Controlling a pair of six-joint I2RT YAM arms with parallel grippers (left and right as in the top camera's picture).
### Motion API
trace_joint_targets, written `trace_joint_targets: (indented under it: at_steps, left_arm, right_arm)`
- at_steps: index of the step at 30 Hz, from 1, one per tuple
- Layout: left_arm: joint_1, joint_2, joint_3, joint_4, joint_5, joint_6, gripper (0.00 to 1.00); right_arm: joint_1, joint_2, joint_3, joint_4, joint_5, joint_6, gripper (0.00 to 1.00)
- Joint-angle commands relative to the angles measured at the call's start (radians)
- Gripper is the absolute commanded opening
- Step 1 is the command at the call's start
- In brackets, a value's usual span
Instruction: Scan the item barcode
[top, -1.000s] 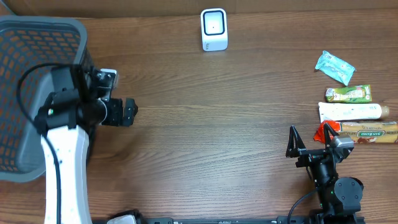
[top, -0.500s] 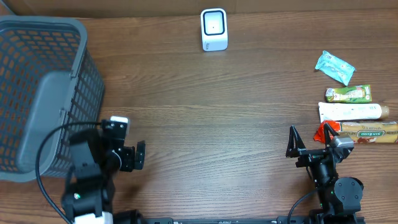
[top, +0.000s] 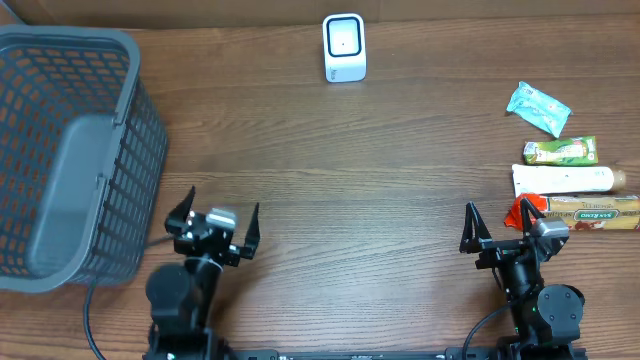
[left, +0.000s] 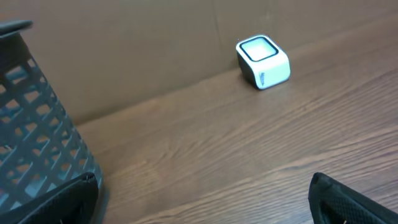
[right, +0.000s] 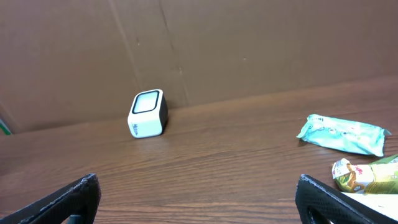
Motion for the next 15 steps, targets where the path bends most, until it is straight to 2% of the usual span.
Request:
trace_joint_targets:
  at_steps: [1, 8, 12, 15]
  left_arm:
    - [-0.006, -0.103, -0.095, 0.03, -0.008, 0.016, 1.0]
    - [-0.006, -0.214, -0.146, -0.013, -0.07, 0.016, 1.0]
    - [-0.006, -0.303, -0.146, -0.082, -0.072, 0.015, 1.0]
    - [-0.007, -0.313, -0.146, -0.076, -0.068, 0.015, 0.99]
  right_arm:
    - [0.008, -0.008, -0.01, 0.003, -0.005, -0.002, 1.0]
    - [0.008, -0.008, -0.01, 0.003, -0.005, -0.002, 1.0]
    - [0.008, -0.008, -0.01, 0.003, -0.005, -0.002, 1.0]
    - [0.008, -0.008, -0.011, 0.003, -0.005, -0.002, 1.0]
